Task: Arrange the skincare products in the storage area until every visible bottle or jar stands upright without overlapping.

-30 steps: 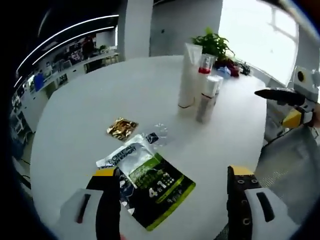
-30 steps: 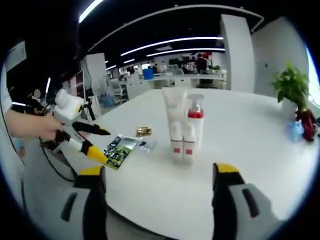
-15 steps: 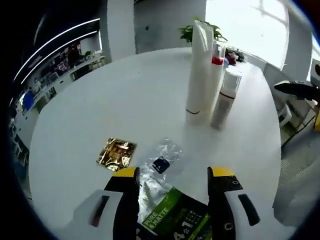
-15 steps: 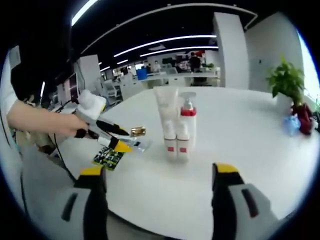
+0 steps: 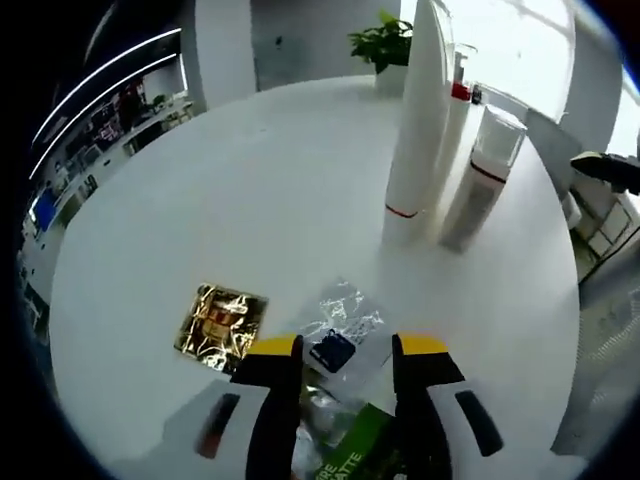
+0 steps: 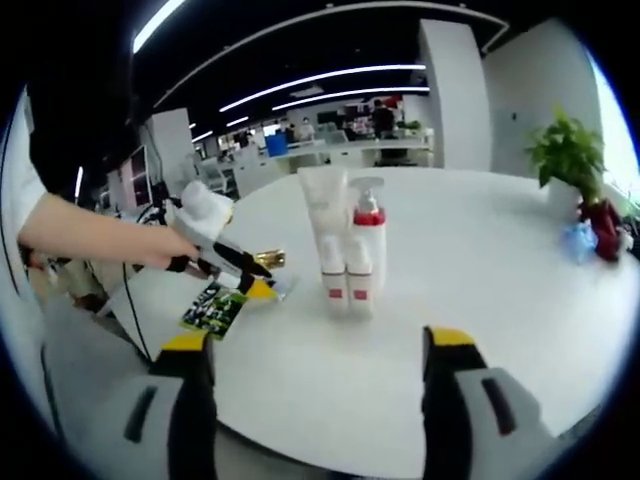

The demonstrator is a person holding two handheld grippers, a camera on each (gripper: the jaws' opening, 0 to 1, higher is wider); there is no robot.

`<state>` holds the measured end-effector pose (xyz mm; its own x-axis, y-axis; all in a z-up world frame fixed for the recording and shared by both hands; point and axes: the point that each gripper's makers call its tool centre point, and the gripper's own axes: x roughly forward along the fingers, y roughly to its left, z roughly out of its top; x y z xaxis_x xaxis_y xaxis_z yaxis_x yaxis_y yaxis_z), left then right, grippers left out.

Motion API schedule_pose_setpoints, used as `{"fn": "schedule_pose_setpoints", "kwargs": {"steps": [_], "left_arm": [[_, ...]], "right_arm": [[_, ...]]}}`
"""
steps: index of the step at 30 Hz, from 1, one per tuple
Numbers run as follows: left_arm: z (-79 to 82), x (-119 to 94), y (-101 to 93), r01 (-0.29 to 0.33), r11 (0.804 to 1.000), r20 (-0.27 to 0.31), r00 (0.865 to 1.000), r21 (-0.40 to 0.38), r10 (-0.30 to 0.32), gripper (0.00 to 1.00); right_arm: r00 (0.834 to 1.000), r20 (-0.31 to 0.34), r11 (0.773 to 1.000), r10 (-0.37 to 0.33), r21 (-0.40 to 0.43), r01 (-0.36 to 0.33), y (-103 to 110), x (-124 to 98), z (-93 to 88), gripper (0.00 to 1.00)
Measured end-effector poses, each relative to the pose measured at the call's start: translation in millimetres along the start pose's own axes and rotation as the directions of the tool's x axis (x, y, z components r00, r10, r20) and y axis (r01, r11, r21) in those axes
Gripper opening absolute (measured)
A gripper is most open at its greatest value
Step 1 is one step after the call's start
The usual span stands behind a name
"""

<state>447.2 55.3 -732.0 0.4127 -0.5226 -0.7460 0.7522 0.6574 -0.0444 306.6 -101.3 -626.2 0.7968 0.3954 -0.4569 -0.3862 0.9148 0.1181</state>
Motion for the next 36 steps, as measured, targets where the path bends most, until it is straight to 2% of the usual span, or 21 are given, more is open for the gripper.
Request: {"fn": "schedule_pose_setpoints", "kwargs": {"steps": [21, 32, 36], "left_arm": [[23.4, 22, 40.7, -0.034, 0.999, -0.006, 0.999, -0.013, 0.033, 0.33], [23.1, 22, 42.0, -0.036, 0.999, -0.009, 0.999, -0.024, 0.036, 0.33], [21.3, 22, 40.2, -0.031, 0.999, -0.018, 0.999, -0.02, 0.03, 0.42]], "right_arm": [[1.0, -0.01, 1.0, -0.01, 0.008, 0.011, 0, 1, -4.3, 0.85], [1.0, -0.01, 1.0, -0.015, 0.004, 0.015, 1, 0, -5.0, 0.85], [1.0, -0.01, 1.0, -0.014, 0.004, 0.014, 1, 0, -5.4, 0.86]]}}
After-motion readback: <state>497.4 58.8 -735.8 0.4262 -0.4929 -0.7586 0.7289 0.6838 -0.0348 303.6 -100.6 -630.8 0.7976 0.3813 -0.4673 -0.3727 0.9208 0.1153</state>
